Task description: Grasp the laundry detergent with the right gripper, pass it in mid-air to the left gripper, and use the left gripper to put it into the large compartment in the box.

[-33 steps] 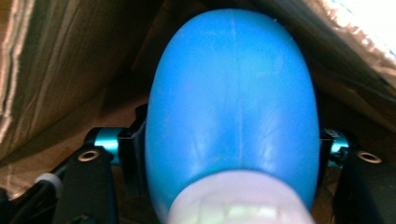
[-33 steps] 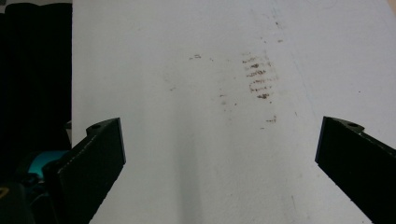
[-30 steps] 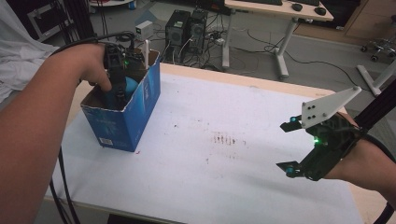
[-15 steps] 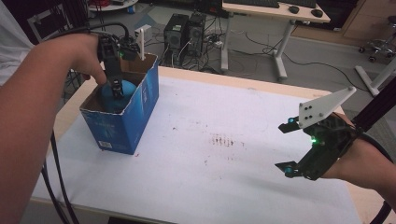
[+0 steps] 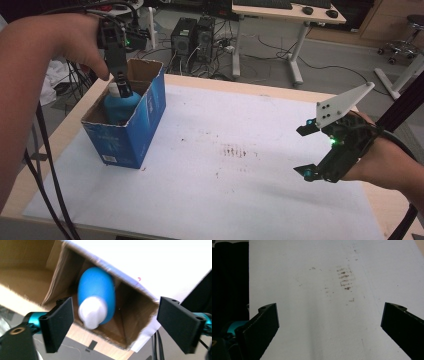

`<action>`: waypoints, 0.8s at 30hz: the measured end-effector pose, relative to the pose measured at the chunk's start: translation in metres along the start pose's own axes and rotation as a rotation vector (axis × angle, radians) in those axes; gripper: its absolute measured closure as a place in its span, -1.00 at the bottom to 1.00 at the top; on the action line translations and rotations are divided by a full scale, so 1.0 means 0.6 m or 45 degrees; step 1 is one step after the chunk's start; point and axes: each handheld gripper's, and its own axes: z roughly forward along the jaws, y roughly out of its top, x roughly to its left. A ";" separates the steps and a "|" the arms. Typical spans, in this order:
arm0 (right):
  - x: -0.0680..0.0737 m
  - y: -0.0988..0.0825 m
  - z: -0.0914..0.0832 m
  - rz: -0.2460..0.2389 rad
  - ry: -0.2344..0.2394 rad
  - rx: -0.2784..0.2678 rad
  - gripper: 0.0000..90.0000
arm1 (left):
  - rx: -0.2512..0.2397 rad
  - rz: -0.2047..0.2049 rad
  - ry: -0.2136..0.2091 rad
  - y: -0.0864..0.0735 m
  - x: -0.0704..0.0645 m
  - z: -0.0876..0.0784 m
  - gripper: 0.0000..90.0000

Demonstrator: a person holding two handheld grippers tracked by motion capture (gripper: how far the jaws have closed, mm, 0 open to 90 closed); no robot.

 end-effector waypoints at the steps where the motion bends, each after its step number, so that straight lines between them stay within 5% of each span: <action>1: -0.001 0.001 -0.002 0.001 0.001 0.008 -0.98 | 0.002 0.014 -0.005 0.005 -0.006 -0.002 -0.77; 9: -0.014 0.012 -0.014 -0.035 0.011 0.097 -0.98 | -0.017 0.178 -0.012 0.042 -0.052 -0.007 -0.85; 17: -0.051 0.002 -0.012 -0.013 0.031 0.277 -0.98 | -0.056 0.320 -0.053 0.076 -0.088 0.011 -0.93; 24: -0.068 -0.003 -0.006 -0.027 0.059 0.468 -0.98 | -0.055 0.356 -0.102 0.099 -0.104 0.046 -0.96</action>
